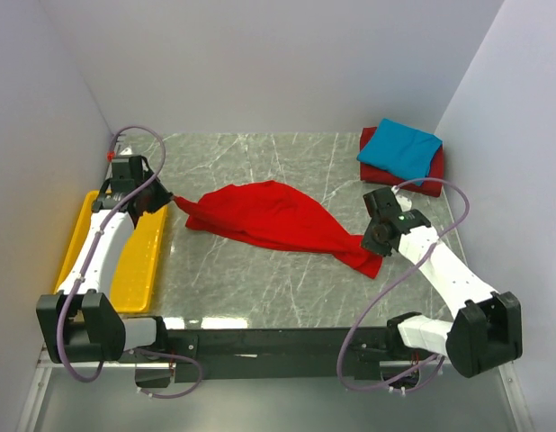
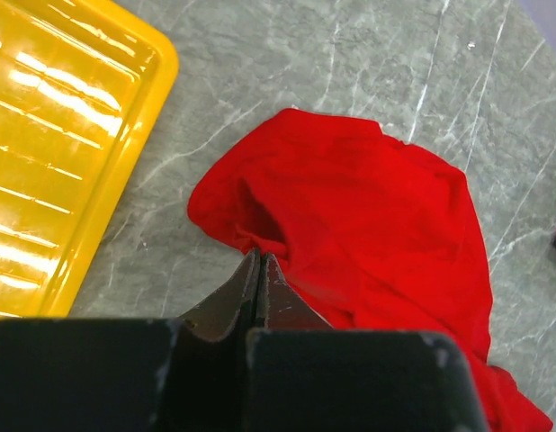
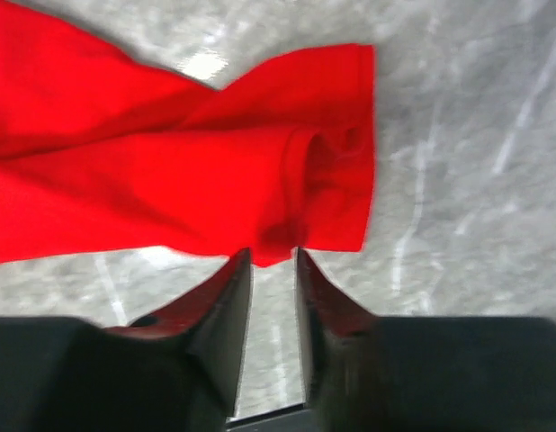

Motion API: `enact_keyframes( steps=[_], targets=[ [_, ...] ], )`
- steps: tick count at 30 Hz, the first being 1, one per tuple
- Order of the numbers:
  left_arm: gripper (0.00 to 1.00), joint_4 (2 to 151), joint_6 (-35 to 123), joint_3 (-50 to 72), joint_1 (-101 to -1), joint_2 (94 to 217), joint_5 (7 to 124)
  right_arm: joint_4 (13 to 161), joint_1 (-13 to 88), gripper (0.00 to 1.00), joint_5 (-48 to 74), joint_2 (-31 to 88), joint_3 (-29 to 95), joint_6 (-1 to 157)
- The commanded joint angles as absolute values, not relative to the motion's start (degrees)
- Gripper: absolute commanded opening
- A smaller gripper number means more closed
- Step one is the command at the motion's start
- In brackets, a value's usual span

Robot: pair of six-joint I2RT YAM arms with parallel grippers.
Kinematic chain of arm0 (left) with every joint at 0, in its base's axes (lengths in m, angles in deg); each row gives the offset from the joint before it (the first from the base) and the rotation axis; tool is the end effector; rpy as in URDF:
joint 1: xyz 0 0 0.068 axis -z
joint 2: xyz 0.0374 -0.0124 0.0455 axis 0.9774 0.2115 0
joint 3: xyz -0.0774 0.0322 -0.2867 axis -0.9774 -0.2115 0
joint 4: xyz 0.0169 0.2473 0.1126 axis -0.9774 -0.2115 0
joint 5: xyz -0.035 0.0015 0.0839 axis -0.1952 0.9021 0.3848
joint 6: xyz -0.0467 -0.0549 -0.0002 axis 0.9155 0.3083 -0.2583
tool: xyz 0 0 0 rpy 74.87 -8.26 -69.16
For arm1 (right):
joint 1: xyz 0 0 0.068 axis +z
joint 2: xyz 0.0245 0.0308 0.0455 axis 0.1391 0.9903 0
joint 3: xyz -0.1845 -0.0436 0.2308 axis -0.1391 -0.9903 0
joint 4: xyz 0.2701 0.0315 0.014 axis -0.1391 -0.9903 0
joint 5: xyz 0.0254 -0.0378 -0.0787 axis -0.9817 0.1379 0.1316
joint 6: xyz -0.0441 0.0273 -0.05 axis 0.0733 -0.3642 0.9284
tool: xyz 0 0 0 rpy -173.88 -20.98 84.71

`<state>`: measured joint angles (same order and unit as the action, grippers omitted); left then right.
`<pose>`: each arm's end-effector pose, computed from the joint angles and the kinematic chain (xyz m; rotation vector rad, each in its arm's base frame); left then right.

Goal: Fold and stack the t-shirts
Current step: Flatten the tshirt out

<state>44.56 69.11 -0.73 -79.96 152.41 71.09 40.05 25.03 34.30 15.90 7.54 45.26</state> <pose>0.2933 0.0083 0.3089 -0.7552 2.1904 -0.3665 0.2237 0.0536 0.2391 0.5861 2.5950 -0.0138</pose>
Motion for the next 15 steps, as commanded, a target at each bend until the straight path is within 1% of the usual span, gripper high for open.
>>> enact_keyframes(
  steps=[1, 3, 7, 10, 11, 13, 15],
  targets=[
    [0.00, 48.0, 67.4, -0.4, -80.1, 152.3, 68.5, 43.3, 25.0, 0.36, 33.2, 12.5, 7.8, 42.5],
    [0.00, 48.6, 67.4, -0.5, -80.1, 152.4, 68.6, 42.9, 25.0, 0.41, 33.1, 12.2, 7.5, 42.9],
    [0.00, 48.8, 67.0, 0.3, -80.1, 153.7, 68.0, 41.9, 25.1, 0.42, 31.2, 12.7, 5.4, 43.0],
    [0.00, 48.4, 66.7, 1.0, -80.1, 154.6, 67.9, 42.7, 25.3, 0.43, 28.7, 11.0, 3.1, 41.8],
    [0.00, 48.7, 66.7, 1.0, -80.1, 154.6, 68.0, 43.1, 25.3, 0.46, 28.2, 10.0, 2.5, 41.6],
    [0.00, 48.9, 66.7, 0.5, -80.1, 154.5, 68.1, 44.2, 25.3, 0.50, 27.1, 9.7, 0.5, 40.9],
    [0.00, 49.1, 66.8, 0.0, -80.1, 154.5, 67.8, 44.9, 25.3, 0.51, 26.7, 10.9, -0.3, 40.6]
  ],
)
